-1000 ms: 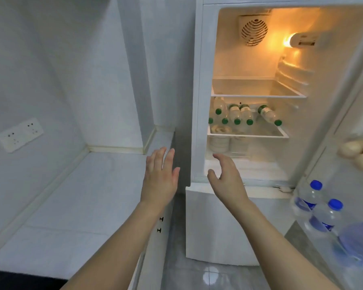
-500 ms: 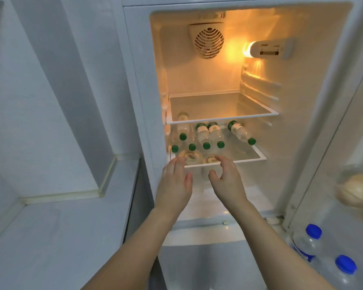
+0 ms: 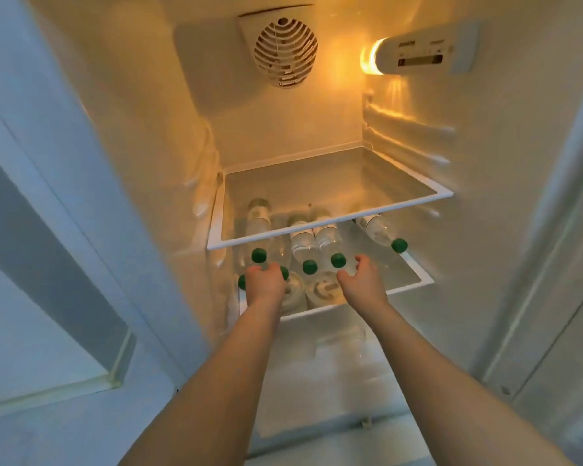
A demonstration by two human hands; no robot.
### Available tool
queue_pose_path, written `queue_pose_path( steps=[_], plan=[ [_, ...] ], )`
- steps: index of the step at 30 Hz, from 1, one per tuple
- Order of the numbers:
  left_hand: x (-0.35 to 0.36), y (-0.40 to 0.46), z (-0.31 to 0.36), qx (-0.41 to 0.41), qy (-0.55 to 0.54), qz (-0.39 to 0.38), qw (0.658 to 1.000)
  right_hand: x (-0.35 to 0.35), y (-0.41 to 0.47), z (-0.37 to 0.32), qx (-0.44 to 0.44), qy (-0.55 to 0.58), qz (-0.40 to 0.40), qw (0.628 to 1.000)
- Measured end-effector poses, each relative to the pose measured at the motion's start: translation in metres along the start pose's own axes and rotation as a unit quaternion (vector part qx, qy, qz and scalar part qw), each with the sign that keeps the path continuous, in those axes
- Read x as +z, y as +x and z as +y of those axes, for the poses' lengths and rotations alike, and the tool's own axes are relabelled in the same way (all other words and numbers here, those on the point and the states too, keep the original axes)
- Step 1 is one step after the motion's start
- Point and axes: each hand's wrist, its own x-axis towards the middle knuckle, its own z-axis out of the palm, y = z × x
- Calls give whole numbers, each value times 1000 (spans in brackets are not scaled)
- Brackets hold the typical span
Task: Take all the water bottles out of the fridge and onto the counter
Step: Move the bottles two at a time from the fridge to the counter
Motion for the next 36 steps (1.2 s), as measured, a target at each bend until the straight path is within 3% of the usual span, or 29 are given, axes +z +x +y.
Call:
queue_pose_path(
  steps=[8, 14, 21, 28, 36],
  plan=[
    [20, 62, 11, -54, 12, 78, 995, 25, 50, 1, 39, -12, -35, 999],
    [28, 79, 13, -48, 18, 84, 995, 39, 70, 0, 56, -138, -3, 989],
    [24, 61, -2, -16, 16, 98, 995, 41, 64, -1, 63, -47, 38, 996],
    [14, -6, -31, 105, 0, 153, 983, 24, -1, 20, 2, 138, 133, 981],
    [-6, -69, -19, 328, -37, 183, 926, -6, -29, 14, -104, 216, 246, 939]
  ],
)
